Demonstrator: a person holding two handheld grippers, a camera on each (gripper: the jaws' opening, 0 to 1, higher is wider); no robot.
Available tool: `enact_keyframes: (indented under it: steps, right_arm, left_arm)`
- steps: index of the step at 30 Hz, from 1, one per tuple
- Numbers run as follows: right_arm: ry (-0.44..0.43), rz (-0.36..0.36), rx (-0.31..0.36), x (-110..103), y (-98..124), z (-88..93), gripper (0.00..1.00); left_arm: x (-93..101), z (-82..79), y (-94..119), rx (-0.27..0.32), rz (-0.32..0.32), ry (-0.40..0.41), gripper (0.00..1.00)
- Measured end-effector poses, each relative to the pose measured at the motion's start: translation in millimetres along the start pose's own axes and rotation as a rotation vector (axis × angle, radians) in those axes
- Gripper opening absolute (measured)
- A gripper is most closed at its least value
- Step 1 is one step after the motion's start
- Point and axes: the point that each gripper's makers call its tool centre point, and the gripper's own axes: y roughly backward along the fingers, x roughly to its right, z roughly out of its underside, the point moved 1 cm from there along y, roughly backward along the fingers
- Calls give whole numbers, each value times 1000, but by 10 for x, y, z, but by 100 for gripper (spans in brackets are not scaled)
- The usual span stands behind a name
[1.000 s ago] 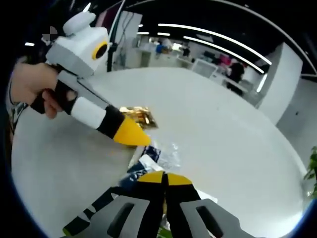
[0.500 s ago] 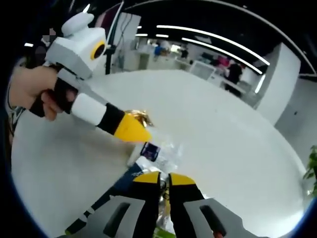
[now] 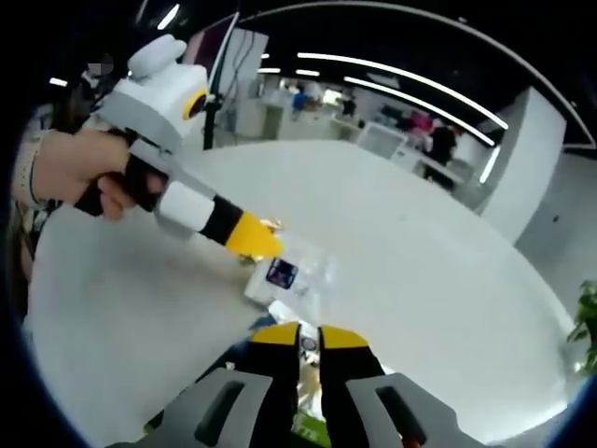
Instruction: Arrange the skincare products in the storage area until every visible bottle or jar stands upright without overlapping.
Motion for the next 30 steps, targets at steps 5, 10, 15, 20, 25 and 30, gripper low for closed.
enact_keyframes:
  steps: [5,10,15,20,25,30]
  right_arm:
    - [10,-3,-11,-16,72,22,0]
    - [16,-17,-18,-69,183,37,0]
    - [18,-34,-12,-132,273,11,0]
    - [20,-43,-9,-187,351,14,0]
    - [26,-51,-7,-240,429,2,0]
    - [17,-63,-15,-310,487,48,2]
  left_arm:
    - [-7,-2,87,5,-28,-24,0]
    - [-120,-22,135,-4,-34,-34,0]
    - [-151,22,165,-25,-44,-61,0]
    - [-245,35,226,-30,-52,-68,0]
    - [-283,50,323,-40,-54,-96,0]
    - [-293,124,397,-68,-47,-116,0]
